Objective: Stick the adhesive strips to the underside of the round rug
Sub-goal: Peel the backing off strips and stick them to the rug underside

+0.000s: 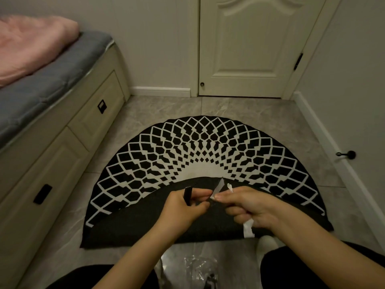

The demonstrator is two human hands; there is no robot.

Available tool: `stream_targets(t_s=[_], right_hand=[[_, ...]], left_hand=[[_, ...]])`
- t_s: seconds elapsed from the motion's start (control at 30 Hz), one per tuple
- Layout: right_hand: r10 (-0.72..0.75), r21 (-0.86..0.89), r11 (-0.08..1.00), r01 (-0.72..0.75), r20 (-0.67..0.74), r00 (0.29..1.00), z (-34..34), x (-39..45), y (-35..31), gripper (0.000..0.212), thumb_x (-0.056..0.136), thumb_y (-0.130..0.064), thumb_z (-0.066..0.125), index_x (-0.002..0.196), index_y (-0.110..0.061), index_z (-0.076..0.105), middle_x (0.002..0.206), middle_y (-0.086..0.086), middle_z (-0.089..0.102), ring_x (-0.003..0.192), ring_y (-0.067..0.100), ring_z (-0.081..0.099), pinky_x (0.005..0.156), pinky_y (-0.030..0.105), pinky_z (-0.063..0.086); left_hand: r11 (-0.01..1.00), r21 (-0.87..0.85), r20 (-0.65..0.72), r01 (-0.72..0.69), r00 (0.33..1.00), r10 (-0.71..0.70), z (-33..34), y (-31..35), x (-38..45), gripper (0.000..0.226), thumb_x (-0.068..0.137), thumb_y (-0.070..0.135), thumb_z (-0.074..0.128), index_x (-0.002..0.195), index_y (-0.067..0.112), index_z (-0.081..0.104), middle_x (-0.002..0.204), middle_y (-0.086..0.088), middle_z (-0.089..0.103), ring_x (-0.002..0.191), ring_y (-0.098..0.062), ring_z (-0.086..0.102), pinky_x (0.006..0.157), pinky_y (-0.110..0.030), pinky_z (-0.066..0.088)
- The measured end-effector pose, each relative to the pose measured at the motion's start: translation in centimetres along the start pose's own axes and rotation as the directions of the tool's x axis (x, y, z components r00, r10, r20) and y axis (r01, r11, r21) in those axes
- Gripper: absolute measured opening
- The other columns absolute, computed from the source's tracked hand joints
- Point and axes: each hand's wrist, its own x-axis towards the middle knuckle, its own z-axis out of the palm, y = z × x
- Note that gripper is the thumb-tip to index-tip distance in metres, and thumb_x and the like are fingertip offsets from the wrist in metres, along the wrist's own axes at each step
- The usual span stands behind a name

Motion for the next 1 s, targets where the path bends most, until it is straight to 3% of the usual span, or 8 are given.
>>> stream_targets(t_s=[0.1,0.27,0.4,0.57,0.67,0.83,1.0], right_hand=[[-0.048,0.071,0.996,0.047,0.001,0.999,0.1,0.2,0.0,0.008,0.086,-0.017,0.060,0.089,-0.010,0.062,0.049,-0.004,0.040,0.036,0.004,0.030,0.030,0.013,0.024],[-0.155,0.075,0.983,0.166,-0.129,0.979,0.0,0.0,-0.5,0.011,0.091,-0.020,0.056,0.086,-0.012,0.062,0.051,-0.005,0.044,0.041,0.005,0.033,0.035,0.014,0.026],[-0.247,-0.022,0.967,0.254,-0.333,0.910,0.5,0.5,0.1,0.019,0.094,-0.026,0.052,0.104,-0.013,0.062,0.051,-0.006,0.045,0.041,0.005,0.036,0.037,0.015,0.029],[-0.285,0.201,0.871,0.449,-0.536,0.795,-2.8,-0.4,-2.5,0.017,0.094,-0.026,0.052,0.098,-0.010,0.058,0.061,-0.003,0.044,0.044,0.005,0.033,0.036,0.014,0.028],[-0.320,0.221,0.850,0.478,-0.503,0.803,-4.1,-0.7,-3.0,0.016,0.095,-0.023,0.050,0.090,-0.009,0.056,0.063,-0.002,0.043,0.046,0.005,0.033,0.036,0.014,0.026],[-0.343,0.255,0.837,0.485,-0.445,0.827,-4.0,-0.4,-2.7,0.024,0.096,-0.023,0.047,0.104,-0.006,0.062,0.070,-0.001,0.057,0.049,0.005,0.039,0.039,0.014,0.028],[-0.348,0.130,0.875,0.465,-0.499,0.794,-4.3,-0.2,-2.8,0.023,0.095,-0.025,0.050,0.095,-0.009,0.067,0.078,0.001,0.060,0.048,0.006,0.036,0.037,0.013,0.028]], left_hand=[[0.997,-0.041,-0.063,0.060,0.996,-0.063,-0.1,0.0,0.2,0.024,0.084,0.007,0.066,0.096,0.028,0.066,0.094,0.006,0.070,0.084,-0.005,0.066,0.075,-0.019,0.055],[0.978,-0.143,-0.077,0.154,0.983,-0.166,-0.3,0.4,0.4,0.019,0.085,0.009,0.065,0.097,0.023,0.066,0.092,0.004,0.068,0.079,-0.003,0.062,0.065,-0.016,0.044],[0.964,-0.151,-0.105,0.219,0.966,-0.236,-0.2,0.4,0.6,0.016,0.085,0.010,0.063,0.096,0.021,0.066,0.091,-0.001,0.065,0.075,-0.009,0.057,0.063,-0.020,0.043],[0.957,-0.150,-0.174,0.249,0.946,-0.273,-1.1,0.2,0.7,0.016,0.084,0.010,0.063,0.096,0.020,0.066,0.096,-0.003,0.063,0.081,-0.013,0.057,0.062,-0.020,0.041],[0.961,-0.138,-0.156,0.241,0.953,-0.261,-1.3,0.2,0.4,0.016,0.084,0.009,0.064,0.095,0.020,0.066,0.094,-0.003,0.063,0.079,-0.013,0.057,0.062,-0.021,0.042],[0.965,-0.089,-0.129,0.247,0.958,-0.257,-1.3,0.0,0.4,0.014,0.087,0.012,0.062,0.090,0.025,0.067,0.093,0.002,0.061,0.079,-0.011,0.055,0.063,-0.020,0.041],[0.970,0.016,-0.052,0.244,0.969,-0.243,-1.4,-0.2,0.6,0.012,0.090,0.017,0.060,0.088,0.026,0.067,0.083,0.002,0.068,0.064,-0.006,0.052,0.056,-0.017,0.041]])
